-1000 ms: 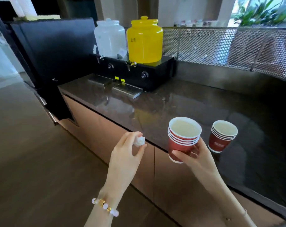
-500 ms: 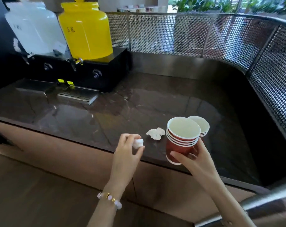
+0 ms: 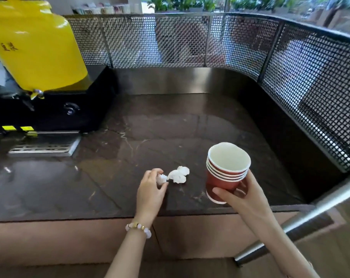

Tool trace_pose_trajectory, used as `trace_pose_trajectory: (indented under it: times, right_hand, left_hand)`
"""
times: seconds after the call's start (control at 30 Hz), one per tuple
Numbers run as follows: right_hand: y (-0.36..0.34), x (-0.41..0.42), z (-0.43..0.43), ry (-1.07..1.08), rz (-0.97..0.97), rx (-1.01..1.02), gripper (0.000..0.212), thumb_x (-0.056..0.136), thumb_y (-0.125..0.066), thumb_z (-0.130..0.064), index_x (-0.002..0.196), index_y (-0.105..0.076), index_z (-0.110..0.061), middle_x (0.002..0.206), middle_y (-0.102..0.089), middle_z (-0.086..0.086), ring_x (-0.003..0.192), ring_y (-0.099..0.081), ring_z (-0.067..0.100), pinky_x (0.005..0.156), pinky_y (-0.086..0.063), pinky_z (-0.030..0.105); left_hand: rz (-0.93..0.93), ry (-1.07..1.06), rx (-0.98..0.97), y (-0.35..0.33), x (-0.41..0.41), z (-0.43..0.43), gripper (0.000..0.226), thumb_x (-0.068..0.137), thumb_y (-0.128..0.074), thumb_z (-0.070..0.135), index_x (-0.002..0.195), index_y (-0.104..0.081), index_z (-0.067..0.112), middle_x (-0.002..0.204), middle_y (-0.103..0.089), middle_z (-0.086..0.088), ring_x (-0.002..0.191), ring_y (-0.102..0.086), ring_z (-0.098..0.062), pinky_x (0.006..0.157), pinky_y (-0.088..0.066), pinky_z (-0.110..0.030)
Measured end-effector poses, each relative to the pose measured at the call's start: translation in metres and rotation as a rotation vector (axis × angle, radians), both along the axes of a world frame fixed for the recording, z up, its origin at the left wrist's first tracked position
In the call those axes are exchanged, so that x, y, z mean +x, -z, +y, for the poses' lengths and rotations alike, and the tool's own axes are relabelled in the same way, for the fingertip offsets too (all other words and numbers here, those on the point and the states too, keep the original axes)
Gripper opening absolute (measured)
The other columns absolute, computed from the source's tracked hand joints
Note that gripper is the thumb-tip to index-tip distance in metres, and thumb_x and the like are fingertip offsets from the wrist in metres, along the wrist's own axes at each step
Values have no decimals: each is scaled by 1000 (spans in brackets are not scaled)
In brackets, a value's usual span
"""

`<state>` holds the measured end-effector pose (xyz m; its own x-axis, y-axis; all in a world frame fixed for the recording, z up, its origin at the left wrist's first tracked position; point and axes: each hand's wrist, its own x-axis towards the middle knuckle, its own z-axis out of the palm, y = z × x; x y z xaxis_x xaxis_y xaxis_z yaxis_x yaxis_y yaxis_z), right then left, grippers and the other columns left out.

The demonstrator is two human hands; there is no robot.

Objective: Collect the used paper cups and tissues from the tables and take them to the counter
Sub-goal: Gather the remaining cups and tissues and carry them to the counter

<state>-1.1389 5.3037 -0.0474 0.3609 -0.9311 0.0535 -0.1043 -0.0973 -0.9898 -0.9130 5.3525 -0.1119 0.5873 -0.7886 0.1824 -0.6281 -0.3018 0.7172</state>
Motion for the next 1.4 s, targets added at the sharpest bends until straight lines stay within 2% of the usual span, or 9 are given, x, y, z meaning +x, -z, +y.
trace_pose_trajectory:
  times: [0.2, 0.4, 0.6, 0.77, 0.9, 1.0, 1.23, 1.3, 1.4]
  right_hand:
    - [2, 6, 3, 47, 18, -2, 58, 65, -82, -5, 107, -55, -35, 100, -69, -23, 93, -65, -5, 72, -47, 6]
    - [-1, 10, 2, 53, 27, -21, 57, 66, -81, -2, 104, -55, -35, 97, -68, -29, 91, -63, -9, 70, -46, 5]
    - [-5, 13, 1, 40, 10, -30, 59, 66, -82, -10, 107, -53, -41, 99, -65, -34, 95, -61, -11, 70, -46, 3]
    - [-11, 13, -1, 31, -5, -53, 60, 63, -82, -19, 108, -51, -44, 99, -64, -36, 96, -60, -12, 70, -46, 3]
    - [-19, 10, -5, 23, -42, -81, 67, 66, -83, -16, 119, -49, -40, 103, -65, -31, 98, -60, -9, 73, -47, 5]
    - [-29, 4, -11, 39, -68, -126, 62, 63, -83, -19, 111, -51, -43, 103, -65, -31, 97, -61, -8, 74, -47, 6]
    - [-44, -19, -41, 101, -123, -194, 61, 68, -82, -14, 119, -53, -33, 112, -67, -10, 103, -63, 3, 85, -51, 21]
    - [-46, -22, -51, 110, -131, -211, 59, 69, -81, -15, 117, -53, -34, 113, -66, -10, 102, -63, 1, 82, -52, 17]
    - [-46, -23, -67, 117, -142, -225, 57, 70, -81, -12, 113, -53, -37, 110, -66, -13, 100, -63, -2, 79, -51, 12]
  left_hand:
    - [-37, 76, -4, 10, 5, -11, 29, 77, -71, 10, 104, -61, 13, 101, -58, 1, 94, -54, -21, 81, -41, -29]
    - [-133, 77, 50, 9, 10, -10, 43, 73, -76, 16, 113, -59, 13, 107, -61, -1, 98, -50, -26, 85, -41, -36]
    - [-204, 98, 73, -2, 11, -3, 52, 74, -76, 30, 119, -57, 15, 115, -59, 0, 107, -50, -25, 92, -40, -36]
    - [-304, 97, 36, -19, 8, 0, 46, 79, -71, 32, 119, -58, 12, 118, -60, -3, 111, -51, -27, 93, -41, -39]
    - [-468, 103, 5, -37, 4, 0, 39, 83, -67, 30, 116, -61, 10, 114, -62, -5, 110, -55, -27, 93, -42, -41]
    - [-586, 94, -26, -50, -2, -2, 36, 82, -69, 27, 112, -62, 9, 109, -65, -6, 105, -57, -28, 90, -45, -43]
    - [-714, 98, -96, -69, -18, -2, 34, 80, -70, 25, 109, -64, 9, 105, -67, -7, 100, -60, -30, 88, -47, -43]
    - [-720, 96, -102, -73, -22, -3, 34, 80, -70, 26, 109, -64, 9, 104, -67, -8, 99, -61, -30, 87, -47, -44]
    - [-729, 92, -89, -80, -29, -3, 37, 87, -50, 35, 109, -65, 10, 103, -68, -6, 98, -62, -29, 87, -48, -43]
